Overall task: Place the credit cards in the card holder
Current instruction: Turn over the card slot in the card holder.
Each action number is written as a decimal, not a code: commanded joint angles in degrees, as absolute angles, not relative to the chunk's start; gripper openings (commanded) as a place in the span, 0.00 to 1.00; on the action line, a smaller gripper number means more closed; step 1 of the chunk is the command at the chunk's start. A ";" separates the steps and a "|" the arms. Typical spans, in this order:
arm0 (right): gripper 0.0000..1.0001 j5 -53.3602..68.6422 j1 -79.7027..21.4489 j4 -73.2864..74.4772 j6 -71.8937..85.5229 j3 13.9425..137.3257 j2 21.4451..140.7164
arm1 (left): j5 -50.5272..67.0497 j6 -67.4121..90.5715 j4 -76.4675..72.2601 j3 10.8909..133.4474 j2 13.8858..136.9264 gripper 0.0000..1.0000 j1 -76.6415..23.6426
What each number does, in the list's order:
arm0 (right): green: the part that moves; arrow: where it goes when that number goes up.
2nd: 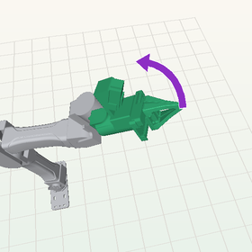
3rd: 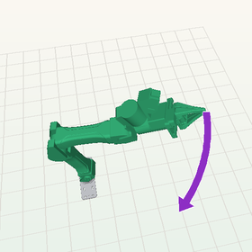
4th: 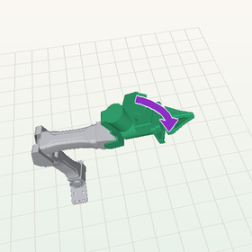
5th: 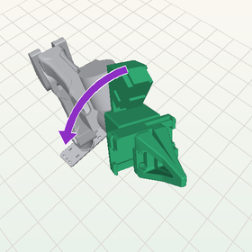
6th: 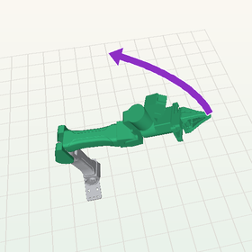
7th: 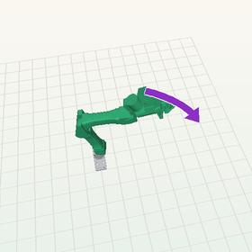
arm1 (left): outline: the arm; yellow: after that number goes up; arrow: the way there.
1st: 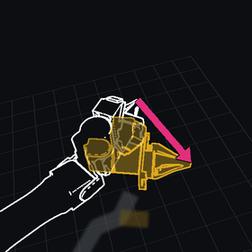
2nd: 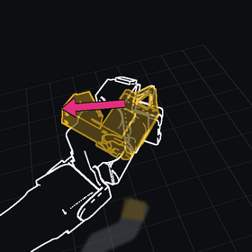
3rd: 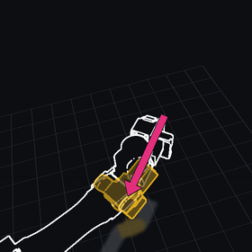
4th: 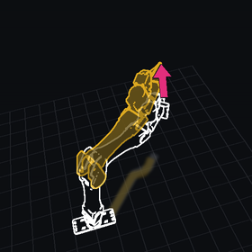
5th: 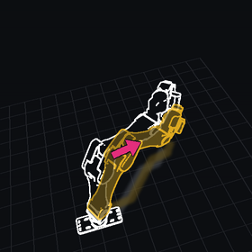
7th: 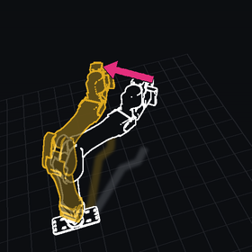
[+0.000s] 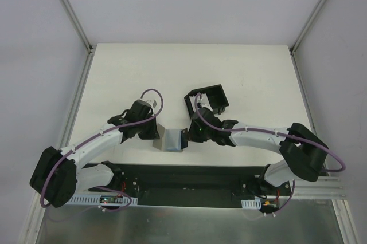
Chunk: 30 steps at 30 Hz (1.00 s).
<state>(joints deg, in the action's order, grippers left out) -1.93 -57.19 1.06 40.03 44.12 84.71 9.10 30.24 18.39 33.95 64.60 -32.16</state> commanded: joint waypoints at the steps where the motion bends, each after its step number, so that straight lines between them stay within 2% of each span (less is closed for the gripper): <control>1: 0.00 1.30 -56.78 -2.72 41.57 44.03 85.78 | 10.63 30.50 17.23 33.05 65.21 0.01 -31.82; 12: 0.00 3.16 -56.34 -4.22 42.62 43.86 87.19 | 11.60 31.46 16.17 32.34 65.57 0.00 -31.82; 21: 0.00 0.35 -54.84 -2.02 42.71 40.69 82.53 | 10.02 31.64 16.17 31.38 65.13 0.01 -31.73; 30: 0.01 -0.62 -54.93 -1.49 42.63 40.61 82.88 | 9.84 31.46 16.17 31.29 65.30 0.00 -31.82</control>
<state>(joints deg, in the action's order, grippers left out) 0.60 -55.00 -2.13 42.15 40.88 83.57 10.33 31.11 15.40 31.97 65.21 -32.16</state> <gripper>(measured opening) 0.009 0.019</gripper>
